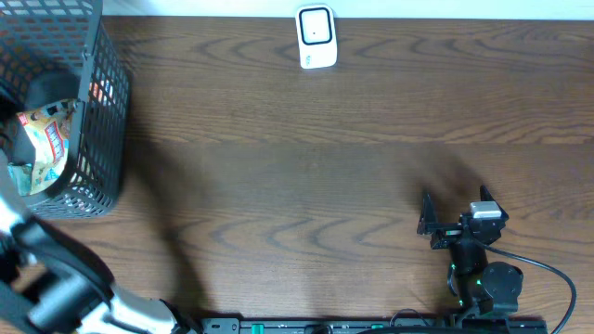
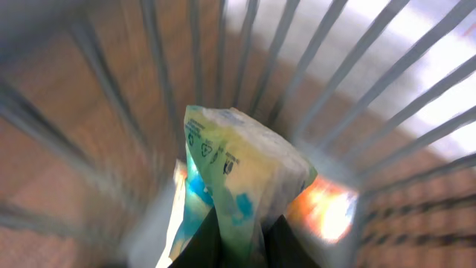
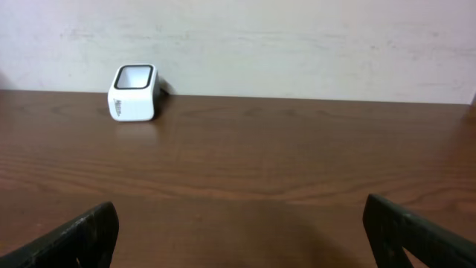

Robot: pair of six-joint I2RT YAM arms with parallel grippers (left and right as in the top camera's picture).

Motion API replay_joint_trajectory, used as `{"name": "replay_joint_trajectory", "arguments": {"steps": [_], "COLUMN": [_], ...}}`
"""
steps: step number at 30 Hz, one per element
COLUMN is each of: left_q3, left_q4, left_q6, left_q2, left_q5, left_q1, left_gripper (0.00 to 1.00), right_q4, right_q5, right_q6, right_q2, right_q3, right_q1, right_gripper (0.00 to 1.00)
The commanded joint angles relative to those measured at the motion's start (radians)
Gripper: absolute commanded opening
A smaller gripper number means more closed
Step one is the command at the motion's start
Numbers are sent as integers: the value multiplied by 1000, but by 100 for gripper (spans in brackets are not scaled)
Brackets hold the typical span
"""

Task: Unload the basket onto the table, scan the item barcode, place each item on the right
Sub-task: 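Lift the tissue pack out and place it near the scanner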

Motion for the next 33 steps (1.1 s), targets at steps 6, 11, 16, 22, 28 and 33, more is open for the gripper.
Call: {"name": "replay_joint_trajectory", "arguments": {"steps": [6, 11, 16, 22, 28, 33], "left_q3": [15, 15, 14, 14, 14, 14], "left_q4": [134, 131, 137, 119, -27, -119], "left_q6": [-387, -512, -510, -486, -444, -356], "left_q2": [-303, -369, -347, -267, -169, -63], "left_q5": [239, 406, 440, 438, 181, -111], "left_q1": [-9, -79, -248, -459, -645, -817], "left_gripper": [7, 8, 7, 8, 7, 8], "right_q4": [-4, -4, -4, -4, -4, -4], "right_q5": [4, 4, 4, 4, 4, 4], "right_q6": [0, 0, 0, 0, 0, 0], "right_q2": [-6, -6, -6, -6, -6, -6], "right_q3": [-2, -2, -2, -2, -2, -2], "right_q1": [8, 8, 8, 8, 8, 8], "right_gripper": [99, 99, 99, 99, 99, 99]}}
